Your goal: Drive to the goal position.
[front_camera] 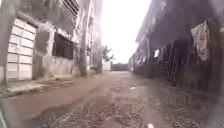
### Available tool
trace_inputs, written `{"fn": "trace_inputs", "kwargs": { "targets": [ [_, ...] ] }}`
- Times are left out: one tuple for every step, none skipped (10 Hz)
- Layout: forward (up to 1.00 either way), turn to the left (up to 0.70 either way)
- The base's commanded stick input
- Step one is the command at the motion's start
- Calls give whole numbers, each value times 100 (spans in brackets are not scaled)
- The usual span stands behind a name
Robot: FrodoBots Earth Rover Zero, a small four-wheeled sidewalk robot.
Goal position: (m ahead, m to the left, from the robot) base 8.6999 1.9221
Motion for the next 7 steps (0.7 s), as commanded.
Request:
{"fn": "trace_inputs", "kwargs": {
  "targets": [
    [70, 0],
    [70, 0],
    [70, 0],
    [70, 0],
    [70, 0],
    [70, 0],
    [70, 0]
  ]
}}
